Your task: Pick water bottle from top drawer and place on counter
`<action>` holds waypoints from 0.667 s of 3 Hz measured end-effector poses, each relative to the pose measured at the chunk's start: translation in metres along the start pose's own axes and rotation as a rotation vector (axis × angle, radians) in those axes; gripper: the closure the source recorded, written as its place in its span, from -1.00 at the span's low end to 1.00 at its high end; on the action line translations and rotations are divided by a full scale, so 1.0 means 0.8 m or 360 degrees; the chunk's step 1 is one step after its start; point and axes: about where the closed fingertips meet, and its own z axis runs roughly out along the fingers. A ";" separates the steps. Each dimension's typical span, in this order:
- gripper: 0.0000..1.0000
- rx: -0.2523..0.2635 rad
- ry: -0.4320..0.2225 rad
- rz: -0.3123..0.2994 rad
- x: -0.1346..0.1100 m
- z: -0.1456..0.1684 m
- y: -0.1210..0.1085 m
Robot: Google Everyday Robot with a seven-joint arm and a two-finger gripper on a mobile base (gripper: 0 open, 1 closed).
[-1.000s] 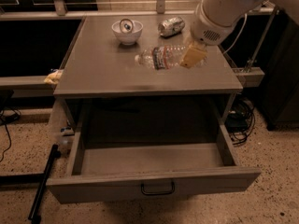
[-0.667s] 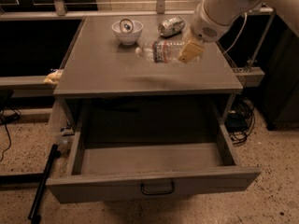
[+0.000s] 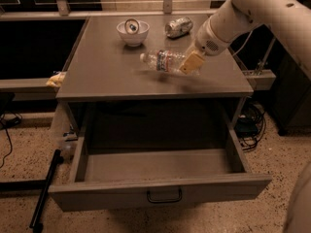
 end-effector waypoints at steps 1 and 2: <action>1.00 -0.0062 -0.0046 0.0071 0.010 0.025 -0.002; 0.61 -0.0066 -0.0047 0.0073 0.010 0.027 -0.002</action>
Offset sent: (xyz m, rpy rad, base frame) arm 0.0074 0.0013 -0.0177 0.0463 0.0365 -0.0083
